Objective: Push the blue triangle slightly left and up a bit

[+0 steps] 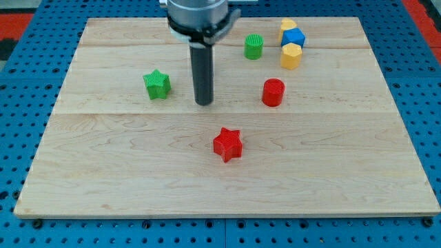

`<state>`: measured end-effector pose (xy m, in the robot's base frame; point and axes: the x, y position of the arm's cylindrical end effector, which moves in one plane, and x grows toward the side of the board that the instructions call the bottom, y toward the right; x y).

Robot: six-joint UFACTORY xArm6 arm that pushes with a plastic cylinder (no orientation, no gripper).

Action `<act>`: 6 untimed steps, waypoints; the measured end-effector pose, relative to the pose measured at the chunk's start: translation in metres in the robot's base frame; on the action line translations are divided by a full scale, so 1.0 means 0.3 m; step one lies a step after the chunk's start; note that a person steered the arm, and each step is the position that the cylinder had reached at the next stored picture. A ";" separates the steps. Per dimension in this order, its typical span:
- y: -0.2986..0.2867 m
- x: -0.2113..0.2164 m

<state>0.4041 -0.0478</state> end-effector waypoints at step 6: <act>0.139 -0.188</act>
